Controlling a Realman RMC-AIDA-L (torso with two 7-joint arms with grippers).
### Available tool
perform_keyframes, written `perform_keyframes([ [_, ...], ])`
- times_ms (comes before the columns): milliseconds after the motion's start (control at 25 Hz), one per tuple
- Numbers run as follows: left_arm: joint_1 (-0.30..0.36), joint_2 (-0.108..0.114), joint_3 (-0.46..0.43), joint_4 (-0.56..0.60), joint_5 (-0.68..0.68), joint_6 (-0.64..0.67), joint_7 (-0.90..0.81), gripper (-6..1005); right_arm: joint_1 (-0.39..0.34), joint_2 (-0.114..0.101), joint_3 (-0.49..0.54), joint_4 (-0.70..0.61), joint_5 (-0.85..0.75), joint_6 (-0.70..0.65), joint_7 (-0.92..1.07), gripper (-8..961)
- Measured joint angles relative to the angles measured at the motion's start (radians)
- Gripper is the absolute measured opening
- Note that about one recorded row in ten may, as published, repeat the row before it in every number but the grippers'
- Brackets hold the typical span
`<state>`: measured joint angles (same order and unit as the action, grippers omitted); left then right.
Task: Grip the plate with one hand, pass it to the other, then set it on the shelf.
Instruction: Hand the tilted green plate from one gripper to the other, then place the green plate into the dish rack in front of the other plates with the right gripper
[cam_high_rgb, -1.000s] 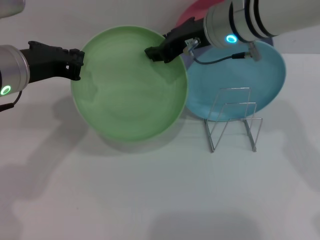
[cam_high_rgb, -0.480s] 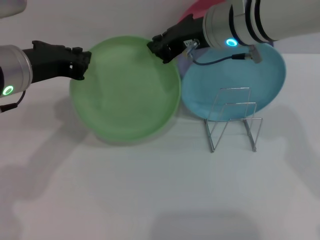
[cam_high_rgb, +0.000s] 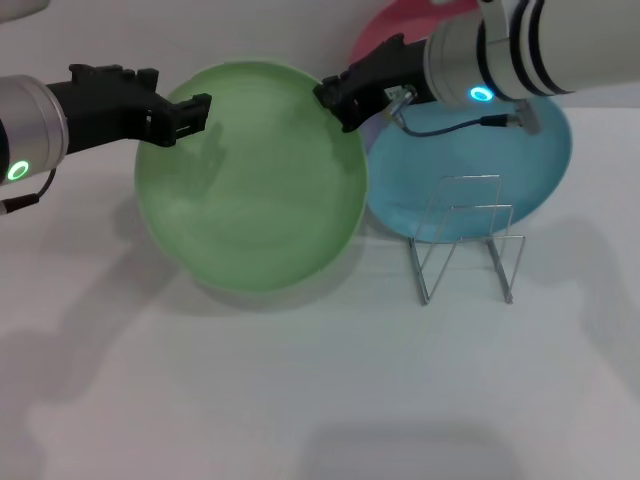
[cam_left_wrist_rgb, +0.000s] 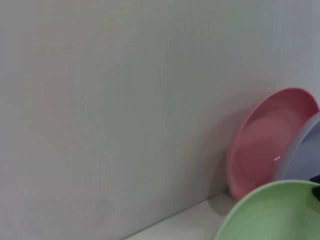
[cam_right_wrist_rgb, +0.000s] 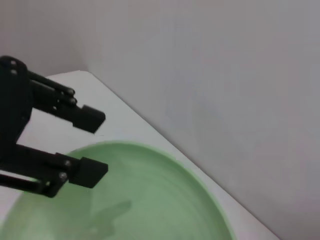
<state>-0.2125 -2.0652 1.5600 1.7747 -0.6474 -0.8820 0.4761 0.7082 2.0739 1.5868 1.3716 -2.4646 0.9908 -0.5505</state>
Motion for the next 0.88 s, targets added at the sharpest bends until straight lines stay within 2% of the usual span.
perform_keyframes([
  [200,0.0,0.0,0.007,0.003,-0.003,0.022,0.016,486,-0.01,0.0,0.003,0.009,-0.003,-0.003,0.001,18],
  [320,0.007,0.0,0.018,0.008,-0.005,0.052,0.054,598,-0.011,0.0,0.008,0.008,-0.005,-0.009,0.001,18],
  [400,0.027,-0.001,0.039,0.01,-0.003,0.128,0.088,673,-0.013,0.0,0.017,0.01,-0.009,-0.016,0.001,18],
  [440,0.069,-0.001,0.071,0.011,0.001,0.295,0.114,710,-0.014,0.0,0.025,0.014,-0.011,-0.018,0.001,18],
  [480,0.069,-0.001,0.071,0.011,0.001,0.295,0.114,754,-0.017,0.0,0.036,0.022,-0.012,-0.02,0.001,18],
  [520,0.09,0.0,0.084,0.008,0.002,0.38,0.123,797,-0.021,0.0,0.047,0.032,-0.013,-0.021,0.001,18],
  [640,0.168,0.0,0.152,-0.048,0.001,0.739,0.139,797,-0.064,0.0,0.095,0.101,-0.014,-0.041,0.001,18],
  [760,0.218,0.0,0.251,-0.206,-0.003,1.209,0.123,796,-0.101,0.0,0.12,0.15,0.002,-0.055,-0.004,18],
  [800,0.22,0.0,0.262,-0.236,-0.005,1.264,0.114,795,-0.121,0.0,0.133,0.177,0.022,-0.066,-0.016,19],
  [840,0.223,0.0,0.277,-0.281,-0.007,1.362,0.092,794,-0.172,0.001,0.151,0.229,0.104,-0.086,-0.063,19],
  [880,0.224,0.001,0.291,-0.343,-0.007,1.472,0.05,793,-0.172,0.001,0.151,0.229,0.104,-0.086,-0.063,19],
])
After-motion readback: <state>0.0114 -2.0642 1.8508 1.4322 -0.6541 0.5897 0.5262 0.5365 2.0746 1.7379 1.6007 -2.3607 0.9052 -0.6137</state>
